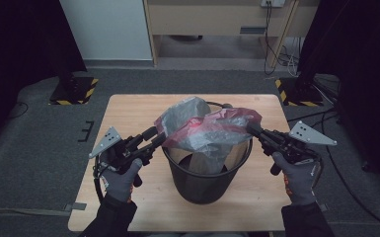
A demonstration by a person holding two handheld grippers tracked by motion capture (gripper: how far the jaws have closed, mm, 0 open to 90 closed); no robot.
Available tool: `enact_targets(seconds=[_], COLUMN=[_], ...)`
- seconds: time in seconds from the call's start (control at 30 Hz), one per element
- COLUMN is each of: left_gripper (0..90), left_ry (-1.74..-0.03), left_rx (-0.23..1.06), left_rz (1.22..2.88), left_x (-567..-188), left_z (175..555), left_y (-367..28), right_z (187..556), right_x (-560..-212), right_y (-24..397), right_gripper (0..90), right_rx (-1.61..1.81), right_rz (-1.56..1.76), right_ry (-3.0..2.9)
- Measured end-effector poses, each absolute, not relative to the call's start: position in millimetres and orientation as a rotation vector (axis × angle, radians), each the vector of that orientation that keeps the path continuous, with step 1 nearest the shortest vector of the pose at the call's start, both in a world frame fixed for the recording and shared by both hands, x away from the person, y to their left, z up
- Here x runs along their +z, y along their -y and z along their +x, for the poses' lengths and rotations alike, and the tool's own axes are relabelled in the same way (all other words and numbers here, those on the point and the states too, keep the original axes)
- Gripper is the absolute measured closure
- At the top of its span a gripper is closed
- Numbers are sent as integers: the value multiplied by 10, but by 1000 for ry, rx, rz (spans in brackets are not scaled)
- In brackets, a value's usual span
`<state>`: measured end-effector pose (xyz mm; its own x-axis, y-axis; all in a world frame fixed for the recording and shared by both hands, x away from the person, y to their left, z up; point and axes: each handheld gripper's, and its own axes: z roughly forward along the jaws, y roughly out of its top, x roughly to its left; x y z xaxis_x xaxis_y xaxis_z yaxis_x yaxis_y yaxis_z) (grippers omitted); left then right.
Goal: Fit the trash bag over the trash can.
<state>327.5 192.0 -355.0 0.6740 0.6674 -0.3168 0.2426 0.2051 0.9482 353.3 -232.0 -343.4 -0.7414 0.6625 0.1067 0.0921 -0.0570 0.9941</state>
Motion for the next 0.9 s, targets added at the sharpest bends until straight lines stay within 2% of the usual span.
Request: enact_targets(seconds=[0.07,0.17,0.3,0.5,0.67,0.8,0.9], left_gripper=[541,622,661,882,900,900,900], left_ry=[-836,-837,-868,-866,-848,-859,-861], left_rx=[349,327,326,356,369,465,492], left_rz=[1374,1373,1368,1371,1362,1354,1391], left_x=[-3548,-3538,-3515,-3474,-3432,-3302,-3305], left_z=[3273,3268,3251,3224,3182,3071,2990], left_y=[-1911,-1898,-1901,-1936,-1968,-2092,-2081], right_z=[3529,3524,3524,3527,3509,3452,3394], right_x=[-3437,-3435,-3437,-3446,-3426,-3385,-3408], right_y=[2320,2328,2332,2319,2351,2440,2490], right_gripper=[900,900,899,900,900,900,900], right_rx=[1851,1849,1845,1855,1869,1892,1885], right_rz=[800,803,799,790,783,772,773], right_ry=[-1808,-1807,-1800,-1797,-1779,-1759,-1771])
